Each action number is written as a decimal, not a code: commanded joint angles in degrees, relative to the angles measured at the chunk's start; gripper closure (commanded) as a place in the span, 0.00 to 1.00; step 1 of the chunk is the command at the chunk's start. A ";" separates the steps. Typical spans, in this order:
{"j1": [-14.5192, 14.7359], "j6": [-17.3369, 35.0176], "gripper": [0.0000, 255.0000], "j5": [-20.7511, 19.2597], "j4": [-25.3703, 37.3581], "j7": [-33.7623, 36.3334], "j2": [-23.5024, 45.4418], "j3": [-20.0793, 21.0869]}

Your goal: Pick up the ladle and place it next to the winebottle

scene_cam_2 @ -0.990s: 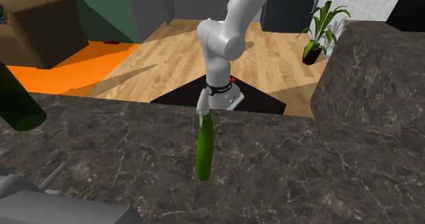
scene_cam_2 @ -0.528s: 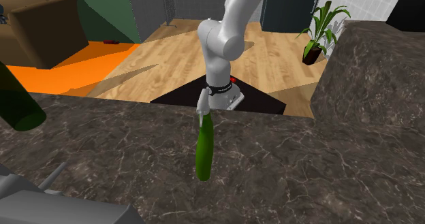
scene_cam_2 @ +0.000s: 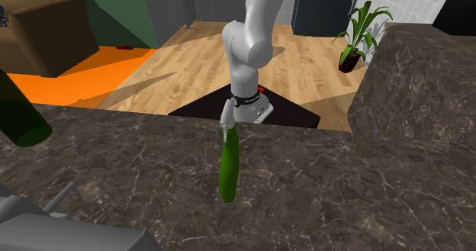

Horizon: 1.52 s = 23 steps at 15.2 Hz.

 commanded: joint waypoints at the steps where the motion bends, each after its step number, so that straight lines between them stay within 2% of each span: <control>1: -0.59 0.80 1.00 -0.68 2.48 -1.43 3.33 -0.89; 8: -2.63 1.34 1.00 -2.33 14.55 -6.47 16.16 -4.03; 23: -2.57 13.65 1.00 -1.91 -2.49 -6.93 11.42 -4.11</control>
